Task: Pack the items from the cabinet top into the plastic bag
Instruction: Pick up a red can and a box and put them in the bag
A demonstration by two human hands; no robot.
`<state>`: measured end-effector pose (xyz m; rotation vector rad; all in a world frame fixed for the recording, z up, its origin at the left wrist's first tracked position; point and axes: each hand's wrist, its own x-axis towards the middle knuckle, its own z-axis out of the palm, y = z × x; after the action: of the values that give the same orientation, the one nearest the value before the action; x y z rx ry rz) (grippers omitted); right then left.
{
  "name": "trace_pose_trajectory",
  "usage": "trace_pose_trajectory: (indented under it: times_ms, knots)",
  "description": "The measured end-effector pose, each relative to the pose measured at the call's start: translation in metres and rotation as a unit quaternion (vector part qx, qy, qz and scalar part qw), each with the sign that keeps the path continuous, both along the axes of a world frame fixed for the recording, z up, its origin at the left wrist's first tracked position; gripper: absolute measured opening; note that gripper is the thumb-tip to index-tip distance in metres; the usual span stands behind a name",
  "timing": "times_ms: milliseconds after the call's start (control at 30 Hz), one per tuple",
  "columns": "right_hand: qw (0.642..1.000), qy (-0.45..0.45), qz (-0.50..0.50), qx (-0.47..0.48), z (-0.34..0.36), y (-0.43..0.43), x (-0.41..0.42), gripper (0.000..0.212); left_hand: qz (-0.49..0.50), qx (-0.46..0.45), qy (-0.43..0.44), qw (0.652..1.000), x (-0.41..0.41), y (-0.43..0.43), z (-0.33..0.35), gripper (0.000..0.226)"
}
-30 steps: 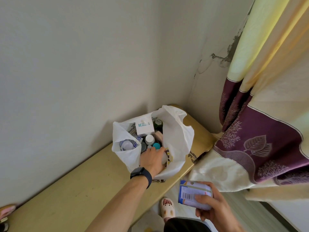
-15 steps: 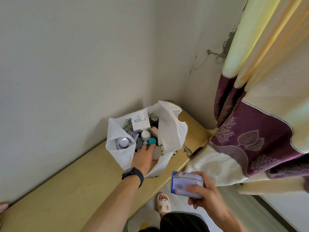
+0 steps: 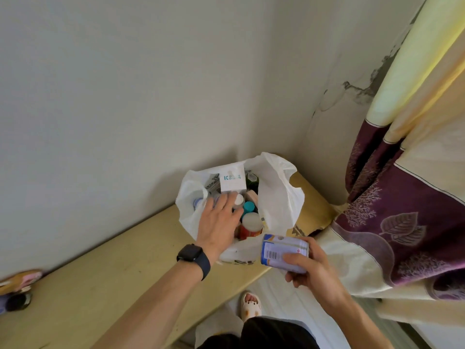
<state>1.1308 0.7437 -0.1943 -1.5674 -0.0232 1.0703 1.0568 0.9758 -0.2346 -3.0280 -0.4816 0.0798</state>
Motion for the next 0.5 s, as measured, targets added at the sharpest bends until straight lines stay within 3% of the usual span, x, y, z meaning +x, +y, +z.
trace_pose_trajectory:
  times_ms: [133,233,367,500]
  knots:
    - [0.995,-0.095,0.039,-0.013,0.009,0.037,0.017,0.048,0.143,0.016,0.067,0.987,-0.022,0.023,0.012,0.053]
    - [0.973,-0.204,0.093,-0.048,0.002,0.076,0.035,0.048,0.157,0.012,0.05,0.986,-0.044,0.032,0.021,0.053]
    - [0.915,-0.32,0.215,-0.122,-0.02,0.123,0.05,0.061,0.132,0.062,-0.001,0.989,-0.069,0.033,0.035,0.066]
    - [0.844,-0.382,0.333,-0.175,-0.044,0.155,0.048,0.066,0.268,-0.044,0.085,0.959,-0.083,0.031,0.04,0.061]
